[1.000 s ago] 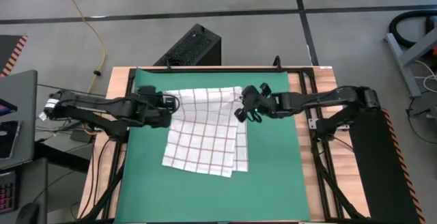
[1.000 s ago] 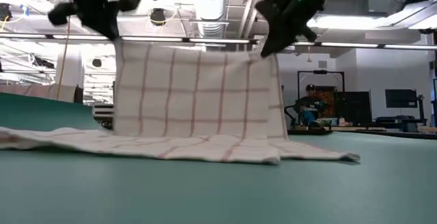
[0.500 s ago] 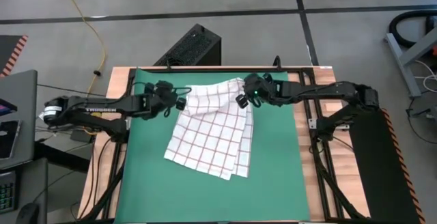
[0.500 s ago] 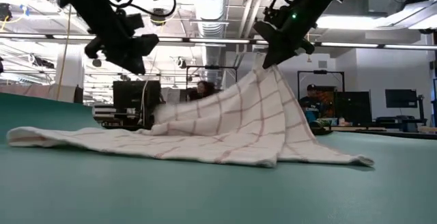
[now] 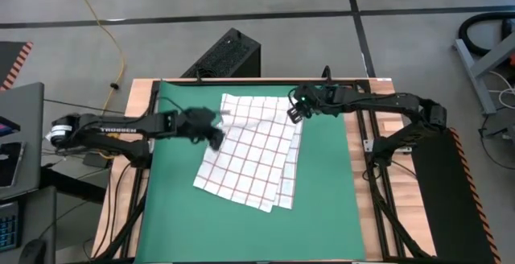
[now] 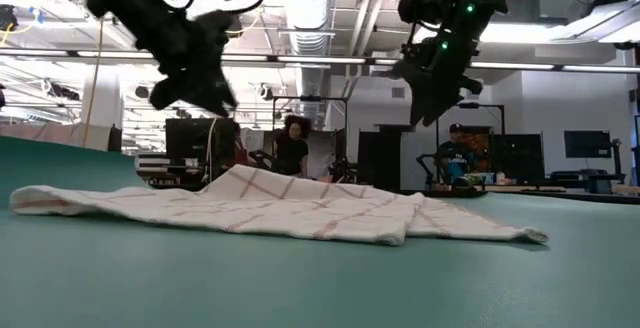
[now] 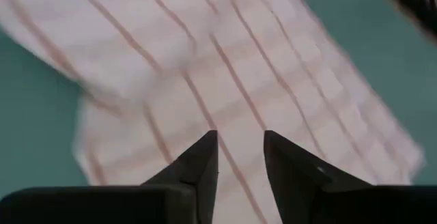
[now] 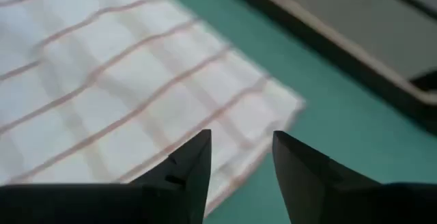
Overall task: Roll towel
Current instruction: Roll the white stripe towel
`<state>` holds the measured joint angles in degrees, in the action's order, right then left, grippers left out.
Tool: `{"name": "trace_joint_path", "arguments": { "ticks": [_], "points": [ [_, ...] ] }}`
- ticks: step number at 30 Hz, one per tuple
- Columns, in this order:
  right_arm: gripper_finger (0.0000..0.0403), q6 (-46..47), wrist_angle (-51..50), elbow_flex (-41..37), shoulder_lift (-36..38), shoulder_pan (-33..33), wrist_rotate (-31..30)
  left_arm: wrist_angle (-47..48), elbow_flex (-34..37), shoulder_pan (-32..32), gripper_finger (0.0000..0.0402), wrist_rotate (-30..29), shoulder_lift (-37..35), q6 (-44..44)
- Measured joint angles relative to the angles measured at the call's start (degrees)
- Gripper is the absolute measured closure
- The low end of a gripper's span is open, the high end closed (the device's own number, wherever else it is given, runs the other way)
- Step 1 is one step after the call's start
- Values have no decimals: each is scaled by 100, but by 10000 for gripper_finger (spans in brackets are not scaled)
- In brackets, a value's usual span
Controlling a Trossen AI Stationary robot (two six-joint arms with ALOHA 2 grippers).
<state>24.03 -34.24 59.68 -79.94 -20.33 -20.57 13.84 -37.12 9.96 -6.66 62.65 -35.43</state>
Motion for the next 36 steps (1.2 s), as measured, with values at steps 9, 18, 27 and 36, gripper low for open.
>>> {"name": "trace_joint_path", "arguments": {
  "ticks": [9,18,27,36],
  "points": [
    [222,-1013,408,-306,-189,1253,1601,-130,417,-2517,328,-779,39,432],
    [220,-1818,2765,-667,-436,3974,1036,-158,178,-3518,328,-1988,-194,-428],
    [219,-2018,3426,-4,-2118,4830,227,-54,47,-4008,328,-1829,-287,-516],
    [218,-1922,2129,1282,-3469,4900,111,39,47,-4409,328,-1968,-306,-811]
  ]
}}
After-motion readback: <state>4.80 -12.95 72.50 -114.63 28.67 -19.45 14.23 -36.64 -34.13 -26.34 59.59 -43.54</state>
